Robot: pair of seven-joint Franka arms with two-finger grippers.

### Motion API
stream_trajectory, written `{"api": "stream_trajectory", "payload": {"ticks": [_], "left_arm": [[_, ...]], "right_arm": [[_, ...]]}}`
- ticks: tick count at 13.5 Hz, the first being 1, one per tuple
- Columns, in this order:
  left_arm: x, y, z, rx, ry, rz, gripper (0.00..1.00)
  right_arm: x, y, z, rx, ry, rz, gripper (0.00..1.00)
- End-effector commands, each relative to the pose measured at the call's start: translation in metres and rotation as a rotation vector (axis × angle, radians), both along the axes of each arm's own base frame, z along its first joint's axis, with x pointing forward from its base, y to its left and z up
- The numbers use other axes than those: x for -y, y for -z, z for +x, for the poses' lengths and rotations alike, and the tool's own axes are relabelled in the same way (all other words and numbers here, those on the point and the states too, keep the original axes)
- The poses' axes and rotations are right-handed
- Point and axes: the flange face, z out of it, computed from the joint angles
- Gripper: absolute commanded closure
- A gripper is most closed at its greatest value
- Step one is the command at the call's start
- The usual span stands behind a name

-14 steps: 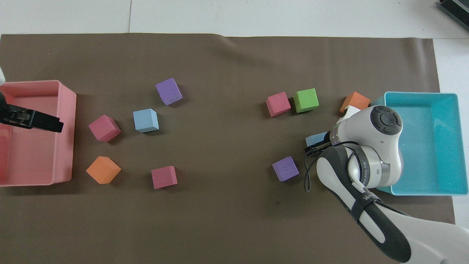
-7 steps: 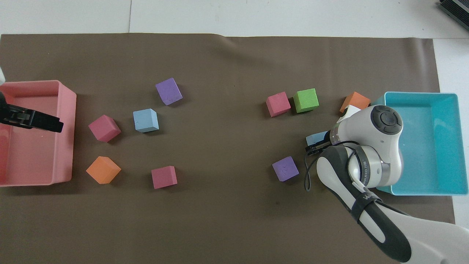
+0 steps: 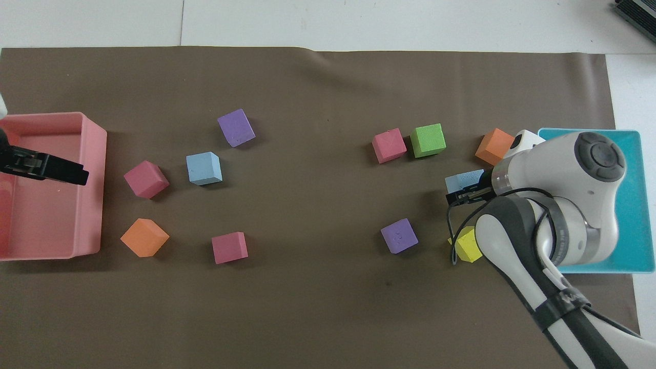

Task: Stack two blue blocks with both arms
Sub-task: 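Close the right gripper on the light-blue cube and lift it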

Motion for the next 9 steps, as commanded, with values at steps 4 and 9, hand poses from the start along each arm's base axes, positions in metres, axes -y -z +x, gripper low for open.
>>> {"api": "stream_trajectory", "payload": {"ticks": [4, 9], "left_arm": [[-0.003, -0.002, -0.006, 0.001, 0.004, -0.011, 0.0], [-0.002, -0.002, -0.006, 0.001, 0.006, -0.011, 0.0]], "right_arm": [[-0.022, -0.032, 0.005, -0.004, 0.078, 0.011, 1.0], [-0.114, -0.046, 0.023, 0.013, 0.164, 0.015, 1.0]]}}
